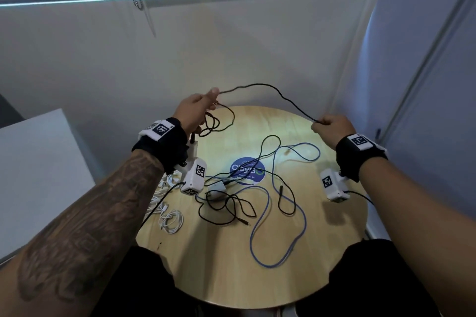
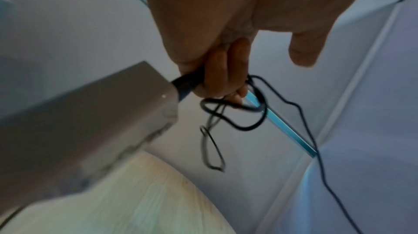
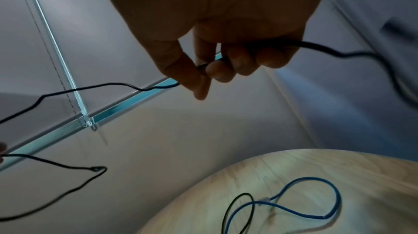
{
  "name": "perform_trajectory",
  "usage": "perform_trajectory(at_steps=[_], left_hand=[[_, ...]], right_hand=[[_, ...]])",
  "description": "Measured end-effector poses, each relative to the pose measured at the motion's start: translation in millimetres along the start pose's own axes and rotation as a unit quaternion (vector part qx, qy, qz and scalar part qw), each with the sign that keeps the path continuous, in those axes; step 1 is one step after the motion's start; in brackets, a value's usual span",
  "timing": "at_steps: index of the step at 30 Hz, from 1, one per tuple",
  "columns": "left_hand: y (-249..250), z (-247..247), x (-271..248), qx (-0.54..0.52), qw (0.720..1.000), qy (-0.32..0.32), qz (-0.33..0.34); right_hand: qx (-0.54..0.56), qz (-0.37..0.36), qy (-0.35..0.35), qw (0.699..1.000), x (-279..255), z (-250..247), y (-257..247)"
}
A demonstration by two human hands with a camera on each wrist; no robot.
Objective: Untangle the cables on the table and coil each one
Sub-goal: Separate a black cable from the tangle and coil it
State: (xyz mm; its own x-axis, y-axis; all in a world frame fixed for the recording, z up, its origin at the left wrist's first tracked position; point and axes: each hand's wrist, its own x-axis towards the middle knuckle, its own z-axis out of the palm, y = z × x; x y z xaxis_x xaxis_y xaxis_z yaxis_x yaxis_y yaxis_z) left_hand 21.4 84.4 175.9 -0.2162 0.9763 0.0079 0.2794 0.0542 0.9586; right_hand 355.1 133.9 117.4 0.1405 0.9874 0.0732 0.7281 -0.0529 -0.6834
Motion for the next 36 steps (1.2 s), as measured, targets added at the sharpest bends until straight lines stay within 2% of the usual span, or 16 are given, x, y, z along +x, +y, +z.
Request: perform_trajectory(at_steps=[3, 5, 7, 9, 11, 14, 16, 18, 21, 24, 27, 29, 32, 36], left_hand=[[12, 6, -3, -0.054, 0.998, -0.002, -0.034], [17, 9, -7, -0.126, 0.991, -0.024, -0.047], [19, 13, -11, -0.146, 0.987, -0.055, -0.045], [21, 19, -17, -0.144, 0.984, -0.093, -0.038], [24, 25, -24, -0.148, 0.978, -0.142, -0.035], [26, 29, -31, -0.161, 0.97, -0.177, -0.03], [24, 27, -31, -0.168, 0.973, -0.158, -0.019], [18, 21, -31, -0.155, 0.98, -0.125, -0.01], [2, 12, -32, -0.112, 0.988, -0.105, -0.018], [-13, 5, -34, -0.048, 0.991, -0.127, -0.015], [-24, -1, -34, -0.008, 0.994, -0.111, -0.001], [-28, -7, -32, -0.022, 0.996, -0.087, -0.008], [-28, -16, -31, -0.089, 0.992, -0.081, -0.04], [-23, -20, -32, -0.144, 0.983, -0.103, -0.048]], right_hand=[[-0.035, 0.012, 0.03, 0.999, -2, 5, -4], [0.0, -0.041, 0.067, 0.997, -7, 11, -17], [0.109, -0.124, 0.073, 0.984, -17, 17, -41], [0.181, -0.186, 0.02, 0.966, -32, 24, -69], [0.192, -0.224, -0.076, 0.953, -46, 34, -96], [0.264, -0.22, -0.213, 0.915, -63, 45, -122], [0.294, -0.205, -0.25, 0.899, -66, 45, -127], [0.277, -0.2, -0.199, 0.919, -63, 37, -127], [0.291, -0.189, -0.061, 0.936, -44, 17, -120], [0.282, -0.125, 0.043, 0.95, -20, -1, -107], [0.254, -0.07, 0.11, 0.958, -4, -17, -94], [0.212, -0.058, 0.136, 0.966, -1, -26, -88], [0.153, -0.055, 0.134, 0.978, -6, -27, -79], [0.078, -0.069, 0.065, 0.992, -13, -11, -72]])
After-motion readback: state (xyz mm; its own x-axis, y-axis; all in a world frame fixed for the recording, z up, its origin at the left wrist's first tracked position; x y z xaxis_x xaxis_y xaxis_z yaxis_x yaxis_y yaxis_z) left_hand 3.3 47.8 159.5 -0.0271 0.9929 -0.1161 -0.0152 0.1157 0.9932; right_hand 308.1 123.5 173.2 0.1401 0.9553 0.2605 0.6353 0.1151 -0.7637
